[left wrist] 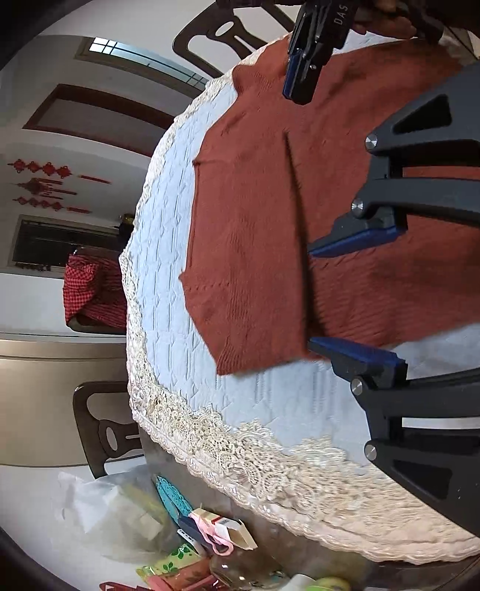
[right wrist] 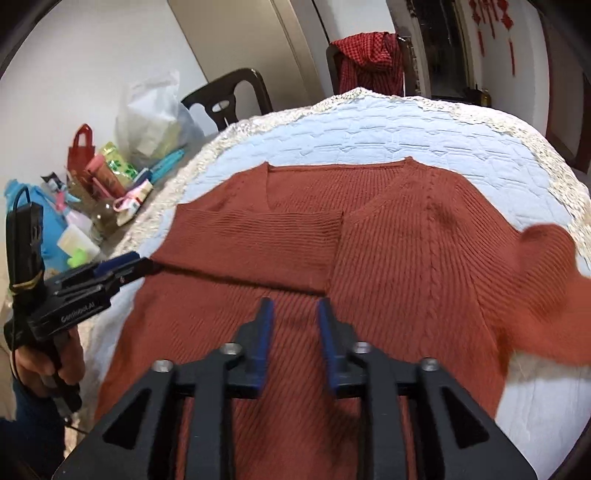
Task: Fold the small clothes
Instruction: 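Move the right tool toward the other sleeve cuff, then close the right tool on the other sleeve cuff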
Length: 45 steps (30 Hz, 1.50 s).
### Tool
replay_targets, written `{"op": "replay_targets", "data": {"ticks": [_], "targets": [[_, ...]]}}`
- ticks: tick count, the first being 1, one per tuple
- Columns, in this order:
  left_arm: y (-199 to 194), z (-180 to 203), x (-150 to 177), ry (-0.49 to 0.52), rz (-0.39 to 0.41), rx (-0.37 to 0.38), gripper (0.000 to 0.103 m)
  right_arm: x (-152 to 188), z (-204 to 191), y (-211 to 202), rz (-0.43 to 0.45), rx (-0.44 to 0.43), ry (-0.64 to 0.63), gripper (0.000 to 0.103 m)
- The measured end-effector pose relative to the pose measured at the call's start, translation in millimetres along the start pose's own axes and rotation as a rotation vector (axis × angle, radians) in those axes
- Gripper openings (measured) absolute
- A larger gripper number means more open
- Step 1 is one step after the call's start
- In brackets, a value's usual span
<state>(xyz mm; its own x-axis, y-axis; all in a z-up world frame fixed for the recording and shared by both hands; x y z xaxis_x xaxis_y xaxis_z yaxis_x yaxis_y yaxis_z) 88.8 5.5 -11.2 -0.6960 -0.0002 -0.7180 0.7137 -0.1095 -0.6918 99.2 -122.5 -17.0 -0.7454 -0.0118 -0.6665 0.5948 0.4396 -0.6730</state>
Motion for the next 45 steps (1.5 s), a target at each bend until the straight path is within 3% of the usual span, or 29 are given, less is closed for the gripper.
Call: {"op": "replay_targets", "data": {"ticks": [4, 14, 26, 32, 40, 45], "targets": [[-12, 6, 10, -0.01, 0.003, -0.005, 0.053, 9, 5, -21, 0.021, 0.0, 0.017, 0.037], [-28, 35, 28, -0.005, -0.004, 0.017, 0.055, 32, 43, -64, 0.073, 0.051, 0.116, 0.045], [-15, 64, 17, 0.037, 0.0, 0.041, 0.055, 33, 98, -78, 0.114, 0.121, 0.253, 0.045], [2, 55, 5, 0.015, 0.024, 0.03, 0.055, 32, 139, -83, 0.143, 0.167, 0.373, 0.045], [28, 40, 23, -0.047, -0.048, 0.033, 0.055, 39, 200, -96, 0.203, 0.197, 0.593, 0.046], [28, 42, 27, -0.045, -0.041, 0.038, 0.057, 34, 221, -97, 0.249, 0.187, 0.683, 0.045]]}}
Point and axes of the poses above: each gripper's, at about its wrist camera, not at the fingertips, and y roughly the way its jaws point, z to its right, x to its underside, the point moved 8 cm from there along y, roughly the way its jaws point, and after that the axes turned 4 degrees about z, right-handed, at the moved point
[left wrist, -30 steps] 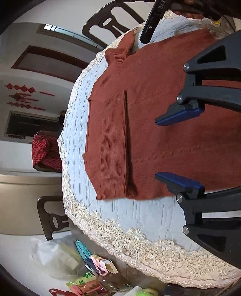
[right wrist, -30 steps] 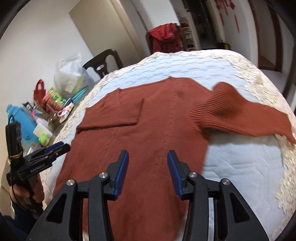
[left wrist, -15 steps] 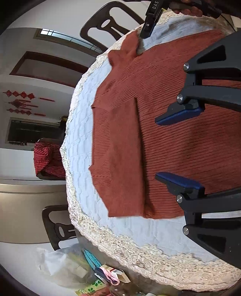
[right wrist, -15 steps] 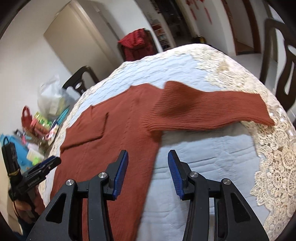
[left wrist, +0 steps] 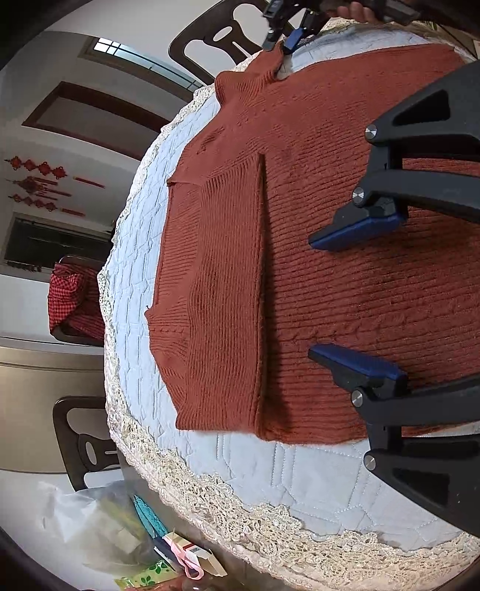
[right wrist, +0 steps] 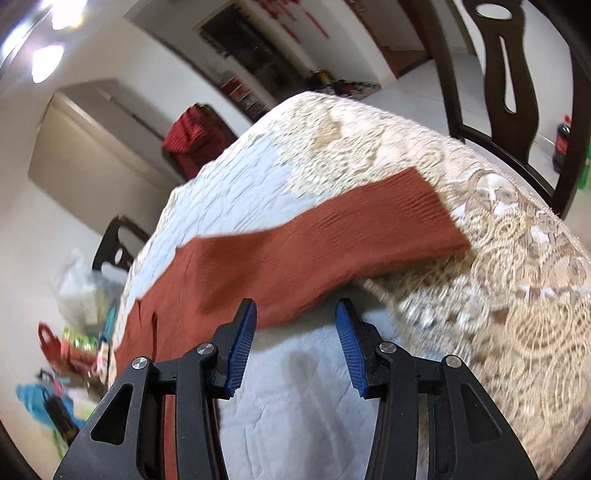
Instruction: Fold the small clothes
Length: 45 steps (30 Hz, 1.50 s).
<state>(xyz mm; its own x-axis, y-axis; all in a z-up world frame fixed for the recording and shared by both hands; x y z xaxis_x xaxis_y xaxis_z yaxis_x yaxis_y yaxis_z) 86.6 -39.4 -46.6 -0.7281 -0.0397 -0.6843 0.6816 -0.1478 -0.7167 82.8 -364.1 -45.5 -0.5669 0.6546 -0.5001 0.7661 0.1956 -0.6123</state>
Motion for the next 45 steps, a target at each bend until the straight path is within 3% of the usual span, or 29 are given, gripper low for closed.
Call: {"op": "replay_targets", "data": {"ticks": [2, 6, 10, 16, 21, 23, 27, 31, 36, 39, 41, 45], "targets": [[0, 1, 1, 0.004, 0.001, -0.001, 0.058, -8, 1, 3, 0.012, -0.007, 0.019, 0.045], [0, 3, 1, 0.014, 0.002, -0.002, 0.06, -18, 0, 11, 0.016, 0.031, 0.004, 0.01], [1, 1, 1, 0.006, 0.003, 0.006, 0.06, -30, -30, -1, 0.07, -0.008, -0.084, 0.008], [0, 0, 1, -0.001, 0.006, 0.017, 0.061, -21, -128, -14, 0.094, -0.165, -0.3, 0.008], [-2, -1, 0, 0.004, 0.009, 0.021, 0.061, 32, -200, 12, -0.035, -0.303, -0.475, 0.009], [-6, -1, 0, 0.018, 0.011, 0.028, 0.061, 62, -213, 30, -0.141, -0.33, -0.534, 0.013], [-21, -1, -10, 0.013, 0.026, 0.075, 0.061, 100, -213, 35, -0.239, -0.38, -0.604, 0.014], [-29, 4, -31, 0.01, 0.056, 0.117, 0.061, 97, -193, 32, -0.245, -0.375, -0.572, 0.017], [-12, 22, -58, 0.033, 0.061, 0.165, 0.061, 70, -152, 38, -0.199, -0.26, -0.485, 0.017], [19, 33, -62, 0.02, -0.007, 0.201, 0.06, 65, -129, 49, -0.212, -0.169, -0.451, 0.017], [40, 37, -59, 0.024, -0.048, 0.19, 0.054, 67, -117, 53, -0.232, -0.14, -0.44, 0.017], [56, 42, -53, 0.046, -0.074, 0.168, 0.042, 65, -114, 47, -0.225, -0.169, -0.432, 0.017]]}}
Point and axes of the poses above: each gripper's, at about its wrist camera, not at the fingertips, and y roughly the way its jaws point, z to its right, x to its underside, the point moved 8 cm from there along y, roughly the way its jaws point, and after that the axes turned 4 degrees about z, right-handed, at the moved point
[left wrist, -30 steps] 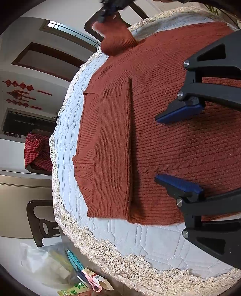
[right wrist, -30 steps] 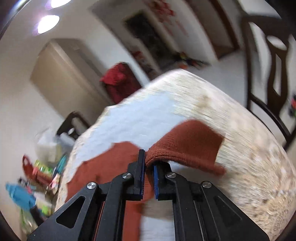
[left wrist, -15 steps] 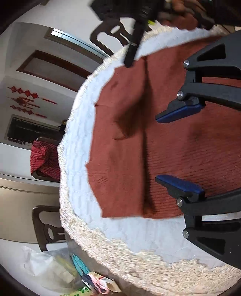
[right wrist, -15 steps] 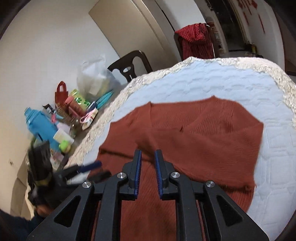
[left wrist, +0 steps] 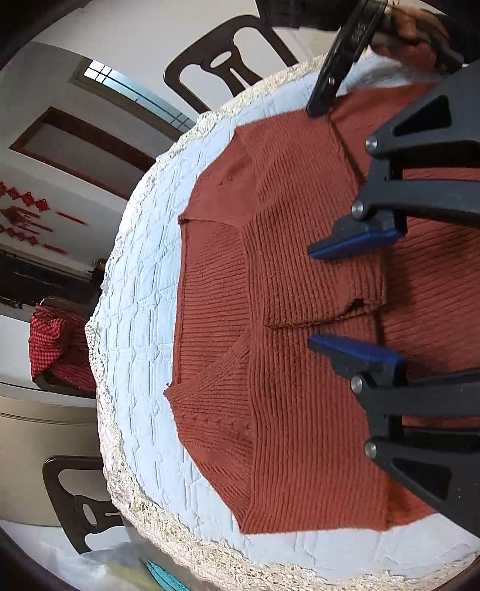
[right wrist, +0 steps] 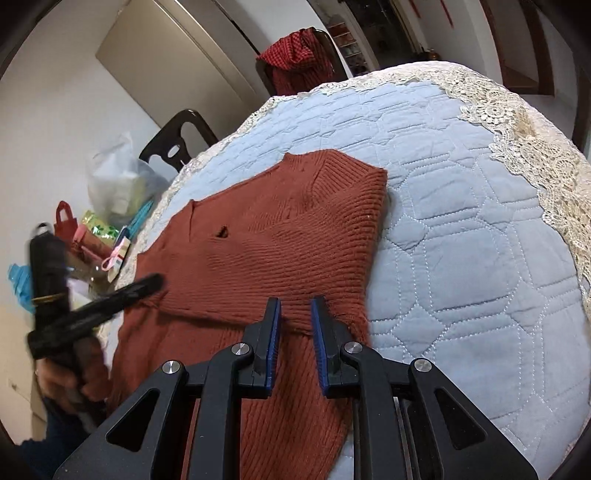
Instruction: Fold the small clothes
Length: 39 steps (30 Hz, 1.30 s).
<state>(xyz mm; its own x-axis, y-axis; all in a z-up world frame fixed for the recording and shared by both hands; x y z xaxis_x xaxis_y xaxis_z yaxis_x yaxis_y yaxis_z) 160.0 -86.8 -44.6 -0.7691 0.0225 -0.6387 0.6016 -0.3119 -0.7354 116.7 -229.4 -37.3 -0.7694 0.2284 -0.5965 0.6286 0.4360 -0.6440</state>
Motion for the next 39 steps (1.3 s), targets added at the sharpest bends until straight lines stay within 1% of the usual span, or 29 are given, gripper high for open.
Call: {"op": "replay_targets", "data": {"ticks": [4, 5, 6, 7, 8, 10, 12, 14, 16, 19, 20, 21, 24, 27, 28, 30, 31, 32, 33, 36, 39], "targets": [[1, 5, -3, 0.014, 0.001, 0.011, 0.023, -13, 0, -8, 0.057, -0.014, -0.003, 0.017], [0, 5, -3, 0.019, 0.004, 0.014, 0.018, -16, 3, -6, 0.061, -0.009, 0.003, 0.017], [0, 6, -6, 0.024, 0.01, 0.014, 0.009, -18, 5, -3, 0.059, -0.001, 0.008, 0.017], [0, 7, -8, 0.03, 0.015, 0.017, 0.006, -19, 10, 3, 0.046, 0.013, 0.013, 0.017], [-3, 10, -12, 0.035, 0.024, 0.03, 0.006, -18, 12, 7, 0.039, 0.021, 0.014, 0.017], [-14, 17, -23, 0.046, 0.072, 0.066, 0.006, -18, 17, 12, 0.03, 0.023, 0.023, 0.017], [-30, 23, -35, 0.056, 0.136, 0.096, 0.006, -20, 17, 9, 0.044, 0.02, 0.026, 0.017], [-38, 23, -41, 0.053, 0.17, 0.113, 0.006, -22, 17, 4, 0.059, 0.026, 0.021, 0.017], [-32, 17, -40, 0.047, 0.161, 0.094, 0.006, -23, 20, 2, 0.065, 0.031, 0.023, 0.017], [-1, -2, -26, 0.008, 0.07, 0.058, 0.006, -21, 27, 4, 0.055, 0.057, 0.035, 0.017], [6, -7, -20, -0.004, 0.045, 0.048, 0.006, -21, 28, 4, 0.054, 0.058, 0.039, 0.017], [9, -10, -16, -0.014, 0.037, 0.052, 0.006, -22, 28, 3, 0.056, 0.057, 0.039, 0.017], [2, -9, -18, -0.023, 0.054, 0.067, 0.006, -28, 22, -1, 0.077, 0.059, 0.016, 0.017], [-1, -5, -20, 0.002, 0.062, 0.052, 0.006, -39, 13, 2, 0.084, 0.066, -0.02, 0.017], [-1, -5, -19, 0.003, 0.059, 0.048, 0.006, -43, 13, 8, 0.072, 0.075, -0.037, 0.017], [-3, -8, -16, -0.007, 0.052, 0.037, 0.007, -47, 20, 19, 0.054, 0.106, -0.059, 0.017], [-5, -9, -16, -0.012, 0.051, 0.033, 0.007, -48, 29, 27, 0.034, 0.141, -0.054, 0.016], [-8, -11, -15, -0.016, 0.056, 0.028, 0.007, -50, 38, 31, 0.029, 0.142, -0.025, 0.012], [-12, -13, -15, -0.016, 0.064, 0.023, 0.007, -53, 41, 27, 0.038, 0.132, -0.005, 0.011], [-26, -13, -20, -0.008, 0.097, 0.015, 0.008, -58, 38, 11, 0.076, 0.171, -0.036, 0.011], [-32, 0, -22, 0.011, 0.114, 0.043, 0.011, -52, 23, -2, 0.086, 0.129, -0.048, 0.011]]}}
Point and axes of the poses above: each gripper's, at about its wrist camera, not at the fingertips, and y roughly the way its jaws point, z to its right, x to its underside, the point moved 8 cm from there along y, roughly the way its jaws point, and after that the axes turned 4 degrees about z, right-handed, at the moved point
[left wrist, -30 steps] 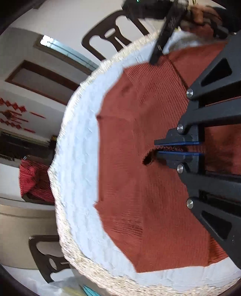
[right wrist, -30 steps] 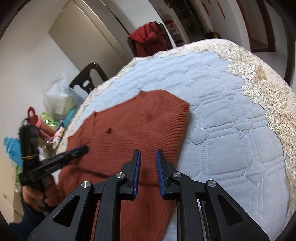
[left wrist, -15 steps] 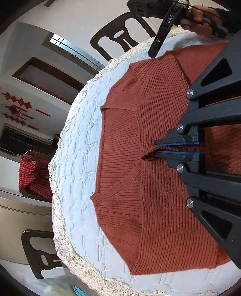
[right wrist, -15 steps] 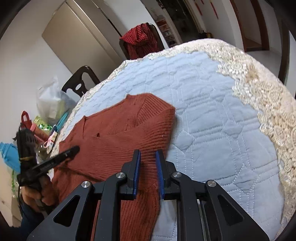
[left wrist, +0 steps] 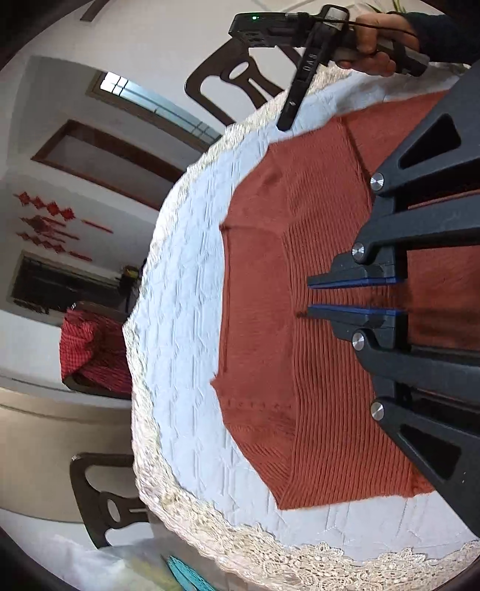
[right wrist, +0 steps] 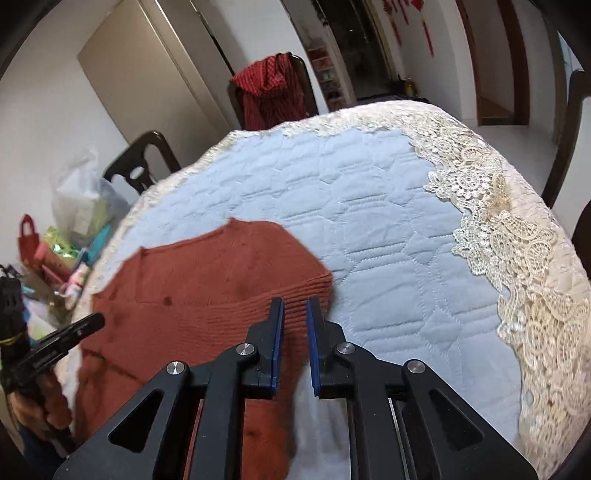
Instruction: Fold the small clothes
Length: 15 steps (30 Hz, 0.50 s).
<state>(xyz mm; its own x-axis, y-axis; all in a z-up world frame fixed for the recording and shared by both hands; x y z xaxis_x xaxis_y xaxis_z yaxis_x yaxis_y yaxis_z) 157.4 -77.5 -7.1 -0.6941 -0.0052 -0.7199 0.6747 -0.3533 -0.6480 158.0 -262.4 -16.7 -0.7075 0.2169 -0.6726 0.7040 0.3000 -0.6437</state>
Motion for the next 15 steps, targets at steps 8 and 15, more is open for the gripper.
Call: {"op": "replay_targets", "data": {"ticks": [8, 15], "targets": [[11, 14, 40, 0.037, -0.069, 0.025, 0.011, 49, -12, -2, -0.076, 0.003, -0.096, 0.013], [8, 20, 7, 0.068, -0.027, -0.012, 0.02, 21, -16, -3, -0.04, 0.012, -0.097, 0.013]]}}
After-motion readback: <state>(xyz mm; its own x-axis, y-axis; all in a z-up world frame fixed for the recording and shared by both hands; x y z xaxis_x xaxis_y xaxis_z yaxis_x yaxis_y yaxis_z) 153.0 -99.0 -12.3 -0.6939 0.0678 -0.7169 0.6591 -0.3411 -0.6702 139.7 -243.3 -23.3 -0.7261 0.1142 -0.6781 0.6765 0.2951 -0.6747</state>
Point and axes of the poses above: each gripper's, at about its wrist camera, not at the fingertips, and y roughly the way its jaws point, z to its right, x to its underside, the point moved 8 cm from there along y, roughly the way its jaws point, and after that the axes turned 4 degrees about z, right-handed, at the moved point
